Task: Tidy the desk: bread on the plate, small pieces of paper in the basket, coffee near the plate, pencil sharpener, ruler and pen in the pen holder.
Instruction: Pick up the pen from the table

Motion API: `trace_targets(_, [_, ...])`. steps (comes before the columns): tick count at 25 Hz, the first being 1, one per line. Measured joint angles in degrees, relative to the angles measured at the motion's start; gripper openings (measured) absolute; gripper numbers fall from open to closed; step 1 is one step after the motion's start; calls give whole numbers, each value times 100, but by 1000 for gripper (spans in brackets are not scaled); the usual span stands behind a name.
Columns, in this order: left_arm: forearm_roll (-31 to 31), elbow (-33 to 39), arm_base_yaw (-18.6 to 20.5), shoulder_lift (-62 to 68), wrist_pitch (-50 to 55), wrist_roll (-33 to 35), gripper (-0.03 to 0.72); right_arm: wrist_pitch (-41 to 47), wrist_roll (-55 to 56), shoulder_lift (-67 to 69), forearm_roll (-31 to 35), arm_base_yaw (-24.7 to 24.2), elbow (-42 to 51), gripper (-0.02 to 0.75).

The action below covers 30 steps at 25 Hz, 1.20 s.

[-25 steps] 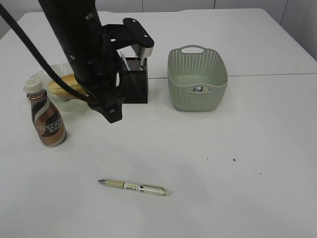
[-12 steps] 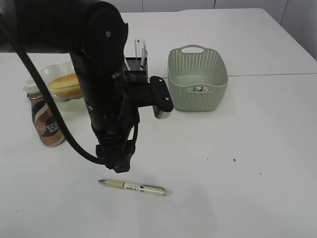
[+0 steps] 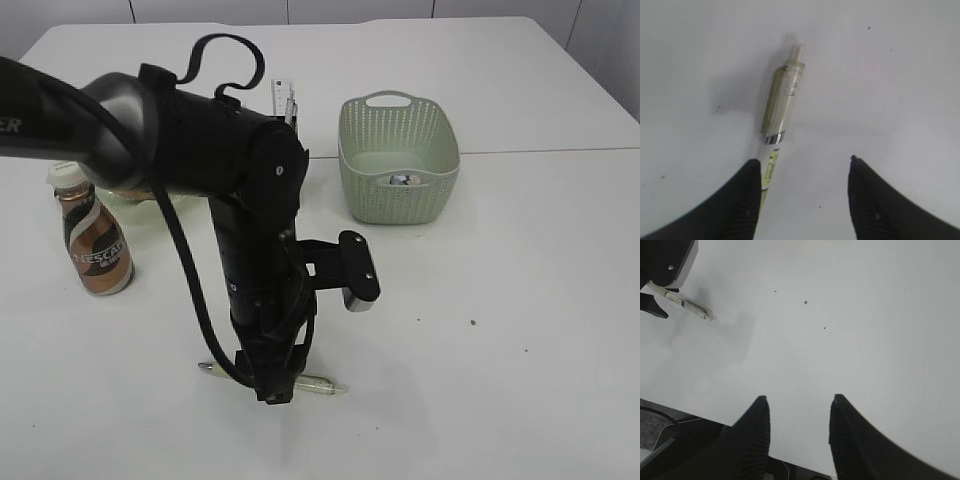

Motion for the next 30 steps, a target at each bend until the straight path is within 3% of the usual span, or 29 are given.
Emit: trace_targets(30, [476, 0, 0, 393, -455, 17, 350, 0, 0, 0, -25, 0, 0, 293])
